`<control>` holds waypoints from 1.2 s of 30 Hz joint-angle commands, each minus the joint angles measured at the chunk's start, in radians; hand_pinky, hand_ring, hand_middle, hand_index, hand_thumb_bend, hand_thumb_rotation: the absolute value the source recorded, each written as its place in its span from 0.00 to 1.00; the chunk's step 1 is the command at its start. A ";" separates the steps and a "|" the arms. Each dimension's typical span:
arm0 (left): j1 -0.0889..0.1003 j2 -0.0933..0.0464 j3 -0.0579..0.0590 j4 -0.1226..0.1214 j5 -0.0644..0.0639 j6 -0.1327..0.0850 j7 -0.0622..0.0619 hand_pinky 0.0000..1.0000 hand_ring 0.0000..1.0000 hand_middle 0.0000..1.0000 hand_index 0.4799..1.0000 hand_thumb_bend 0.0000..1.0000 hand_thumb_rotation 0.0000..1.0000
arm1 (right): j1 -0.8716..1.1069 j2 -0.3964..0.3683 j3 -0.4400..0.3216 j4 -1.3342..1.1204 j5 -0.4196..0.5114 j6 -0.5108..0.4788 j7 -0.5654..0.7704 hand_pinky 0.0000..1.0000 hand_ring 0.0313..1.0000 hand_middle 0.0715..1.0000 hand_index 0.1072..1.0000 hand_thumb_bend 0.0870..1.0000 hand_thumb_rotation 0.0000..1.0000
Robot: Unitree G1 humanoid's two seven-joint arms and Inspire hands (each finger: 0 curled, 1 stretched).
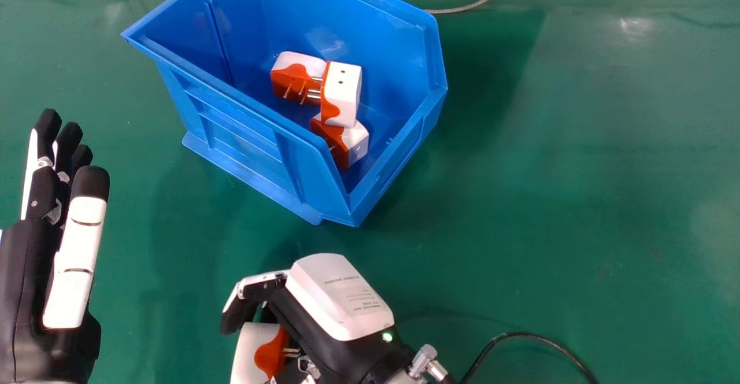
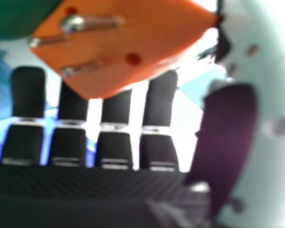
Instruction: Pick all objects and put in blue box
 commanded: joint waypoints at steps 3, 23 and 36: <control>0.000 0.010 0.011 -0.023 -0.006 -0.012 -0.003 0.99 0.99 1.00 1.00 0.63 0.79 | -0.020 0.021 -0.009 -0.016 -0.001 -0.002 -0.021 0.33 0.40 0.48 0.45 0.47 0.01; -0.004 0.010 0.008 -0.027 -0.005 -0.010 0.003 0.99 0.99 0.99 1.00 0.66 0.77 | -0.022 0.020 -0.017 -0.062 0.001 0.021 -0.013 0.31 0.39 0.48 0.45 0.46 0.00; 0.004 0.009 0.007 -0.022 -0.008 -0.021 -0.007 0.99 1.00 1.00 1.00 0.64 0.78 | 0.005 0.009 -0.013 -0.179 -0.006 0.018 -0.016 0.30 0.39 0.48 0.45 0.46 0.00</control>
